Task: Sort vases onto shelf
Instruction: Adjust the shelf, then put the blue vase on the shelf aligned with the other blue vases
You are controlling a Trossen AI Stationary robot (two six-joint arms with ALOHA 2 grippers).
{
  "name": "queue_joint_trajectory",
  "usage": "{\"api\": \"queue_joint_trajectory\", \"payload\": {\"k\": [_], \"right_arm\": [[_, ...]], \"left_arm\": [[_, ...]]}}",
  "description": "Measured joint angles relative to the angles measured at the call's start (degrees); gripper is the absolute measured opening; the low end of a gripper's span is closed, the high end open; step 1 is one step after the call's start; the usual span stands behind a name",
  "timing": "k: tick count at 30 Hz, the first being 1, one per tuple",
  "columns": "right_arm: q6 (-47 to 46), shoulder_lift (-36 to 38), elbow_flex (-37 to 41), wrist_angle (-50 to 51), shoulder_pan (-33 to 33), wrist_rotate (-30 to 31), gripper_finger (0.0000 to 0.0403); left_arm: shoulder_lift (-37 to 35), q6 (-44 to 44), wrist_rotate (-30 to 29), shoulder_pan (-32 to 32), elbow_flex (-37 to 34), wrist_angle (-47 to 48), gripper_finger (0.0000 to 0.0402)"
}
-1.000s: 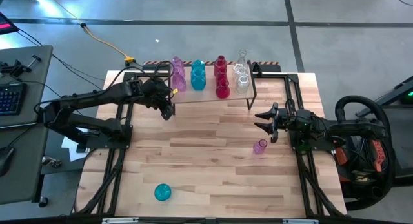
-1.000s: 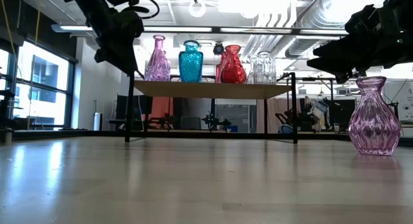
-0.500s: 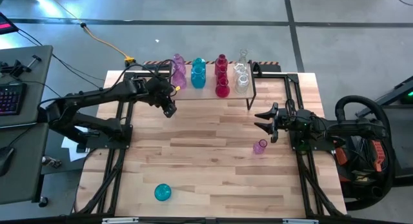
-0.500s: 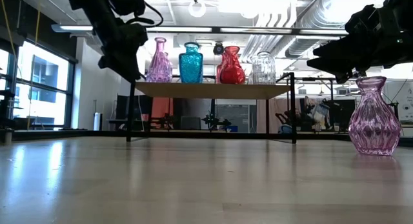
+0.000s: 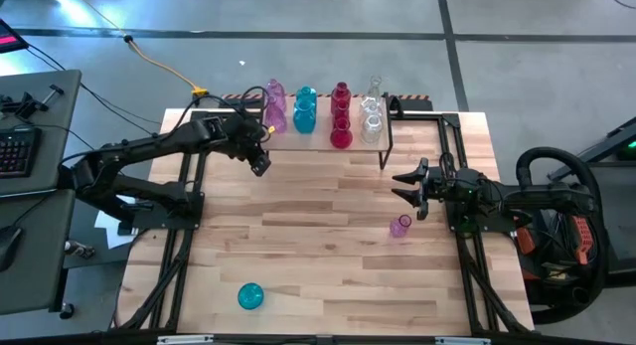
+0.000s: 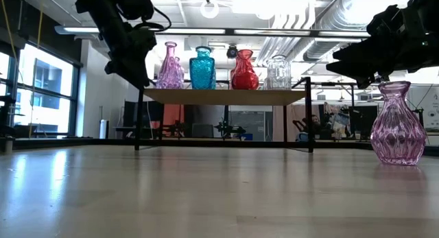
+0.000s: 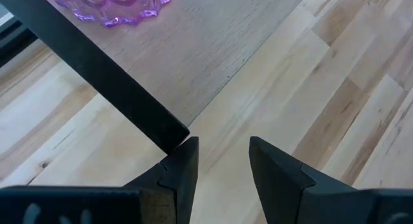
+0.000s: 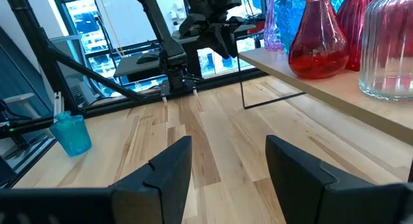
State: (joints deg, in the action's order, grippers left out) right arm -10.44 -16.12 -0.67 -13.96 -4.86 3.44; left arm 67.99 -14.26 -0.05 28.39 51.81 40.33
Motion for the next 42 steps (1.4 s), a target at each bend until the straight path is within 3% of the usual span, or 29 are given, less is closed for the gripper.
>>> {"api": "queue_joint_trajectory", "payload": {"k": [12, 17, 26, 29, 42], "right_arm": [[0.0, 0.0, 0.0, 0.0, 0.0, 0.0, 0.0181], [0.0, 0.0, 0.0, 0.0, 0.0, 0.0, 0.0181], [0.0, 0.0, 0.0, 0.0, 0.0, 0.0, 0.0181], [0.0, 0.0, 0.0, 0.0, 0.0, 0.0, 0.0181], [0.0, 0.0, 0.0, 0.0, 0.0, 0.0, 0.0181]], "left_arm": [[-0.2, 0.9, 2.6, 1.8, 0.0, 0.1, 0.0131], [-2.5, -0.9, 3.9, -0.5, 0.0, 1.7, 0.0131], [-11.0, -10.7, 4.5, -12.9, 0.0, 3.5, 0.0131], [-12.6, -15.3, 1.9, -17.6, 0.0, 5.7, 0.0131], [-12.3, -37.6, -4.7, -35.6, 0.0, 7.8, 0.0131]]}}
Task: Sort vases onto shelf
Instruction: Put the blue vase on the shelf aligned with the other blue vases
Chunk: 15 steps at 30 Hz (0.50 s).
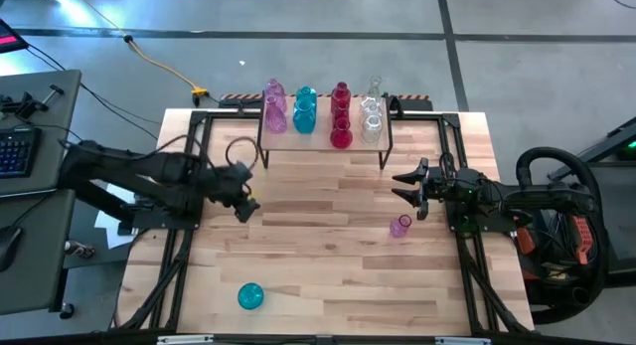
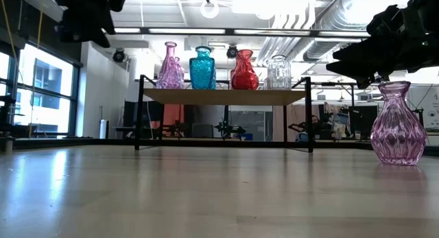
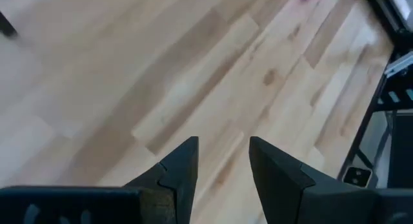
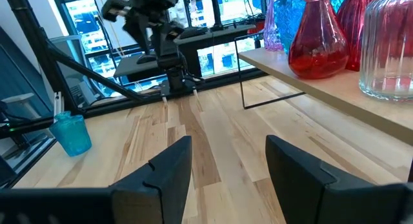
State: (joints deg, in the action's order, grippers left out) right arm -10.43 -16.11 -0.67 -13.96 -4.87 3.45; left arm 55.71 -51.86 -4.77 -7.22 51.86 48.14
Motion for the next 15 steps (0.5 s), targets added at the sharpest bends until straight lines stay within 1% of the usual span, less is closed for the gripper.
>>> {"api": "queue_joint_trajectory", "payload": {"k": [4, 7, 15], "right_arm": [[0.0, 0.0, 0.0, 0.0, 0.0, 0.0, 0.0181], [0.0, 0.0, 0.0, 0.0, 0.0, 0.0, 0.0181], [0.0, 0.0, 0.0, 0.5, 0.0, 0.0, 0.0181]], "left_arm": [[1.7, -6.1, -0.7, -5.1, 0.0, 1.6, 0.0131], [2.7, -9.1, -0.4, -9.1, 0.0, 1.3, 0.0131], [3.6, -13.5, 0.6, -17.7, 0.0, 1.2, 0.0131]]}}
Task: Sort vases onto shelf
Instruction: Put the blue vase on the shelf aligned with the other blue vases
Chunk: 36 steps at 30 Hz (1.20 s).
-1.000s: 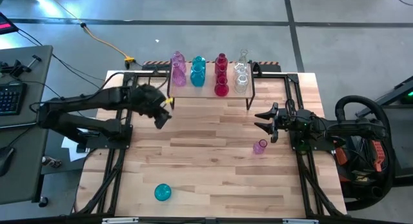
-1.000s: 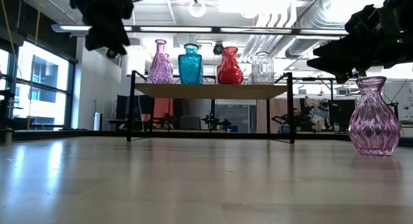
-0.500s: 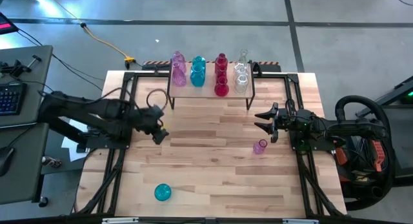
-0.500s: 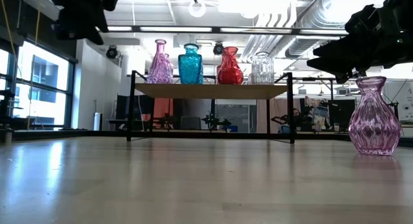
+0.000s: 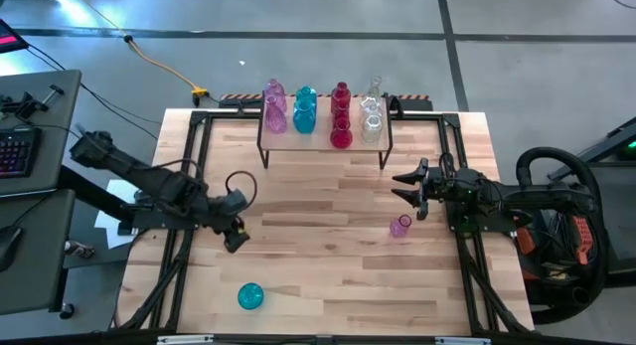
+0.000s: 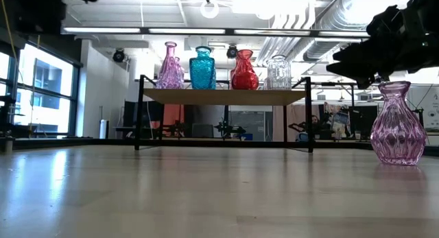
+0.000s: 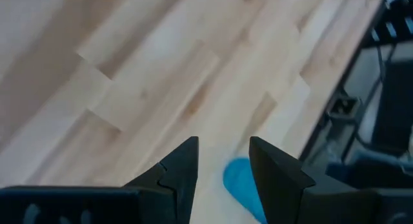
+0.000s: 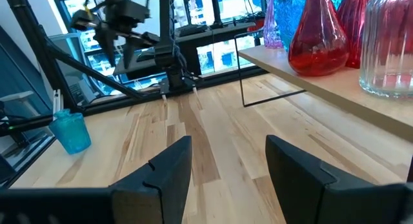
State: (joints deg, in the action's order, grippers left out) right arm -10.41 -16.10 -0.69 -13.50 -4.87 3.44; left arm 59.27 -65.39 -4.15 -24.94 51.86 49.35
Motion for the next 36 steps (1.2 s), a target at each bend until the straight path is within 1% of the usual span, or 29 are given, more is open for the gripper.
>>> {"api": "queue_joint_trajectory", "payload": {"k": [4, 9, 12, 16, 18, 21, 26, 31, 36], "right_arm": [[0.0, 0.0, 0.0, 0.7, 0.0, 0.0, 0.0181], [0.0, 0.0, 0.0, 0.8, 0.0, 0.0, 0.0181], [0.0, 0.0, 0.0, 0.9, 0.0, 0.0, 0.0181], [0.0, 0.0, 0.0, 1.0, 0.0, 0.0, 0.0181], [0.0, 0.0, 0.0, 1.0, 0.0, 0.0, 0.0181], [0.0, 0.0, 0.0, 1.0, 0.0, 0.0, 0.0181], [0.0, 0.0, 0.0, 1.2, 0.0, 0.0, 0.0181], [0.0, 0.0, 0.0, 1.5, 0.0, 0.0, 0.0181], [0.0, 0.0, 0.0, 1.7, 0.0, 0.0, 0.0181]], "left_arm": [[0.4, -0.5, 1.2, -4.5, 0.0, -1.7, 0.0131], [2.7, -2.9, 3.9, -10.3, 0.0, -3.5, 0.0131], [4.6, -3.0, 3.7, -13.8, 0.0, -5.9, 0.0131], [7.9, -3.0, 1.7, -16.8, 0.0, -8.4, 0.0131], [9.9, -2.9, 1.1, -17.7, 0.0, -9.8, 0.0131], [12.9, -0.4, -0.5, -18.1, 0.0, -11.9, 0.0131], [16.2, 3.4, -0.1, -18.0, 0.0, -16.5, 0.0131], [17.5, 4.6, 3.1, -18.2, 0.0, -18.1, 0.0131], [17.4, 5.6, 3.3, -18.9, 0.0, -18.6, 0.0131]]}}
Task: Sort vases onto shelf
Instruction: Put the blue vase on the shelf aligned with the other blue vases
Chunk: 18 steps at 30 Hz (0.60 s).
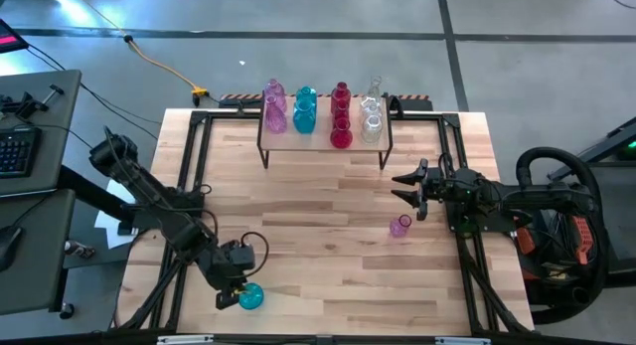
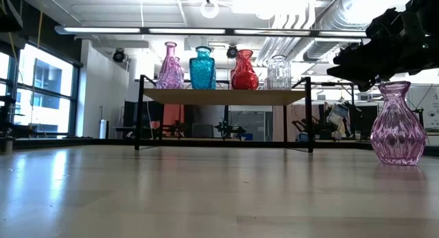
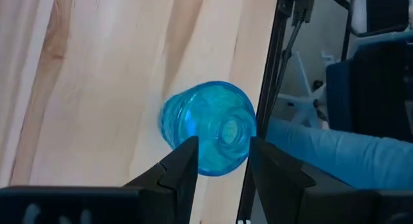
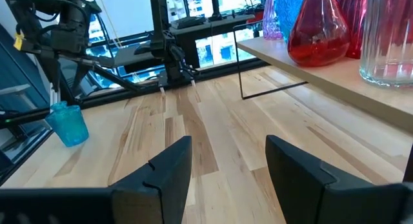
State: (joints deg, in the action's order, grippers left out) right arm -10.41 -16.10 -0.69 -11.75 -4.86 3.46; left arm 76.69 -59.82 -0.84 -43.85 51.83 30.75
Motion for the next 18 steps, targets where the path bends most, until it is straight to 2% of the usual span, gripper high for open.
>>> {"api": "queue_joint_trajectory", "payload": {"k": [7, 18], "right_arm": [[0.0, 0.0, 0.0, 0.0, 0.0, 0.0, 0.0181], [0.0, 0.0, 0.0, 0.6, 0.0, 0.0, 0.0181]], "left_arm": [[0.7, 0.5, -3.4, -1.8, 0.0, -1.2, 0.0131], [4.9, -0.1, -2.9, -2.5, 0.0, -4.1, 0.0131]]}}
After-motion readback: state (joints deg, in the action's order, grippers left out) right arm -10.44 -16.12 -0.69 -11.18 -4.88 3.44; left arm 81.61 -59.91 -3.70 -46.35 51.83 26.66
